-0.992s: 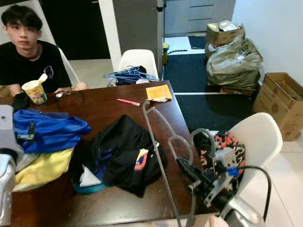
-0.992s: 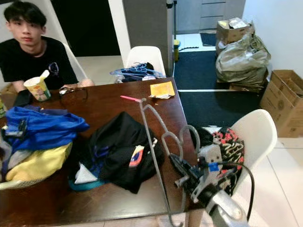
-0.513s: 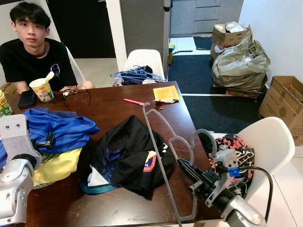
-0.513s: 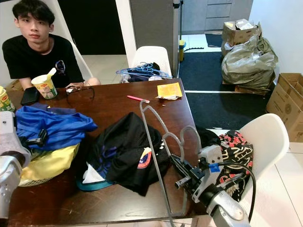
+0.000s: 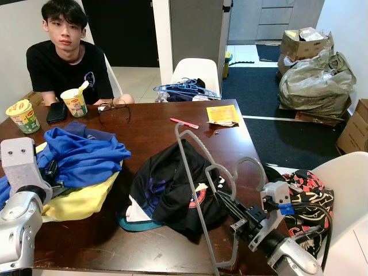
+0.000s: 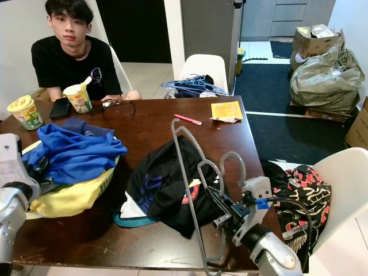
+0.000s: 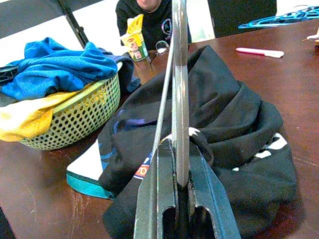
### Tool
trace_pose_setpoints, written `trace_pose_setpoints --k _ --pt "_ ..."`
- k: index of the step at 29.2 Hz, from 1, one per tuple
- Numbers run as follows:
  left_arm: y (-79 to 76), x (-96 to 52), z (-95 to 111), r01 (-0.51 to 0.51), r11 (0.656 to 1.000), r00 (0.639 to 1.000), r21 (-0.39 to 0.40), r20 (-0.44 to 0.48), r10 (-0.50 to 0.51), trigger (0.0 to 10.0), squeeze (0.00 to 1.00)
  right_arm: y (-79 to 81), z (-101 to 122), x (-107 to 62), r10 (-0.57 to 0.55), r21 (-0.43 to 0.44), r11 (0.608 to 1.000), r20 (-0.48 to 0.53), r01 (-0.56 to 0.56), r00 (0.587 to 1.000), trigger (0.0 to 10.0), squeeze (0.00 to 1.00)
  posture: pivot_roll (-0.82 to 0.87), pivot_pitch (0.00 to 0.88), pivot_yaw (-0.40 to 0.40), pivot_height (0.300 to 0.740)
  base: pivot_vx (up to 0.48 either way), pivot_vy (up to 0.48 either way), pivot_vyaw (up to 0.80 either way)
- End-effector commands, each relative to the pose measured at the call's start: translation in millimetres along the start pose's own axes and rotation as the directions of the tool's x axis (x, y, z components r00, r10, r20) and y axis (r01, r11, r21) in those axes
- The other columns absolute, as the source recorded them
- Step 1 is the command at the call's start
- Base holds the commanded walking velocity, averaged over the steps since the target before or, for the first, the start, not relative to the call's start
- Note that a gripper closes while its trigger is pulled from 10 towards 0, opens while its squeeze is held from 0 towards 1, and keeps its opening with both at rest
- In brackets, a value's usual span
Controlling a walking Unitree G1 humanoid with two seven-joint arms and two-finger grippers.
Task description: Hang hanger
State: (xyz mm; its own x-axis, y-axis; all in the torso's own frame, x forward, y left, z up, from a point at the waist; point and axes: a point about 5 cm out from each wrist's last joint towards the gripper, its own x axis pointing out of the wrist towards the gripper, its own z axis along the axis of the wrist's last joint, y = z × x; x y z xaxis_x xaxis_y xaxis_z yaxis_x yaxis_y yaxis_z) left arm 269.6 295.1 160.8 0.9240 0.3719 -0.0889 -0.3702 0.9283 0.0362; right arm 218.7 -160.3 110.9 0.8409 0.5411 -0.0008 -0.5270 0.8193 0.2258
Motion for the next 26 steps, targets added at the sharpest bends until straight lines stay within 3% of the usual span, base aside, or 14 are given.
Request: trace_pose_setpoints --k 1,6,10,12,13,15,17,18,19,20,21,23,26 --pt "-5.2 0.3 5.7 0.033 0.999 0.999 -0.007 0.011 -0.033 0.0 0.00 -2.4 -4.3 -2.3 -0.027 0.007 1.000 -0.027 0.028 0.999 10.0 0.00 -0.04 0.000 0.066 0.740 0.000 0.000 0.00" --pt "-14.1 -0.7 18.9 0.089 0.996 0.994 -0.018 0.065 -0.088 0.0 0.00 -2.2 -4.5 -2.0 -0.029 0.011 0.999 -0.027 0.030 0.999 10.0 0.00 -0.04 0.000 0.066 0.740 0.000 0.000 0.00" --pt "-36.8 -7.4 65.4 0.249 0.968 0.938 -0.026 0.258 -0.234 0.0 0.00 -2.5 -4.9 -1.0 -0.030 0.017 0.999 -0.026 0.030 0.999 10.0 0.00 -0.04 0.000 0.067 0.740 0.000 0.000 0.00" --pt "-38.8 -8.5 70.0 0.262 0.965 0.930 -0.022 0.274 -0.246 0.0 0.00 -2.6 -5.0 -0.9 -0.030 0.017 0.999 -0.026 0.030 0.999 10.0 0.00 -0.04 0.000 0.067 0.740 0.000 0.000 0.00" --pt "-41.4 -10.3 82.8 0.275 0.961 0.913 -0.018 0.317 -0.256 0.0 0.00 -2.6 -4.9 -0.7 -0.030 0.019 0.999 -0.024 0.030 0.999 10.0 0.00 -0.04 0.000 0.069 0.740 0.000 0.000 0.00" --pt "-41.4 -10.3 82.8 0.275 0.961 0.913 -0.018 0.317 -0.256 0.0 0.00 -2.6 -4.9 -0.7 -0.030 0.019 0.999 -0.024 0.030 0.999 10.0 0.00 -0.04 0.000 0.069 0.740 0.000 0.000 0.00" --pt "-51.4 -16.9 123.1 0.333 0.943 0.844 0.008 0.444 -0.301 0.0 0.00 -2.6 -5.0 0.3 -0.030 0.024 0.999 -0.021 0.031 0.999 10.0 0.00 -0.04 0.000 0.068 0.740 0.000 0.000 0.00" --pt "-51.4 -16.9 123.1 0.333 0.943 0.844 0.008 0.444 -0.301 0.0 0.00 -2.6 -5.0 0.3 -0.030 0.024 0.999 -0.021 0.031 0.999 10.0 0.00 -0.04 0.000 0.068 0.740 0.000 0.000 0.00" --pt "-61.2 -23.5 143.0 0.395 0.918 0.787 0.031 0.503 -0.356 0.0 0.00 -2.4 -5.2 1.0 -0.030 0.027 0.999 -0.019 0.031 0.999 10.0 0.00 -0.04 0.000 0.071 0.740 0.000 0.000 0.00" --pt "-79.5 -36.7 166.4 0.519 0.852 0.686 0.064 0.564 -0.460 0.0 0.00 -2.1 -5.2 1.7 -0.030 0.030 0.999 -0.017 0.030 0.999 10.0 0.00 -0.04 0.000 0.074 0.740 0.000 0.000 0.00" --pt "-79.5 -36.7 166.4 0.519 0.852 0.686 0.064 0.564 -0.460 0.0 0.00 -2.1 -5.2 1.7 -0.030 0.030 0.999 -0.017 0.030 0.999 10.0 0.00 -0.04 0.000 0.074 0.740 0.000 0.000 0.00" --pt "-94.4 -51.0 181.4 0.632 0.771 0.587 0.084 0.598 -0.546 0.0 0.00 -1.8 -5.1 2.2 -0.030 0.033 0.999 -0.015 0.031 0.999 10.0 0.00 -0.05 0.000 0.078 0.740 0.000 0.000 0.00" --pt "-94.9 -53.4 184.8 0.643 0.761 0.573 0.083 0.608 -0.550 0.0 0.00 -1.9 -5.1 2.4 -0.032 0.034 0.999 -0.014 0.032 0.999 10.0 0.00 -0.05 0.000 0.081 0.740 0.000 0.000 0.00"
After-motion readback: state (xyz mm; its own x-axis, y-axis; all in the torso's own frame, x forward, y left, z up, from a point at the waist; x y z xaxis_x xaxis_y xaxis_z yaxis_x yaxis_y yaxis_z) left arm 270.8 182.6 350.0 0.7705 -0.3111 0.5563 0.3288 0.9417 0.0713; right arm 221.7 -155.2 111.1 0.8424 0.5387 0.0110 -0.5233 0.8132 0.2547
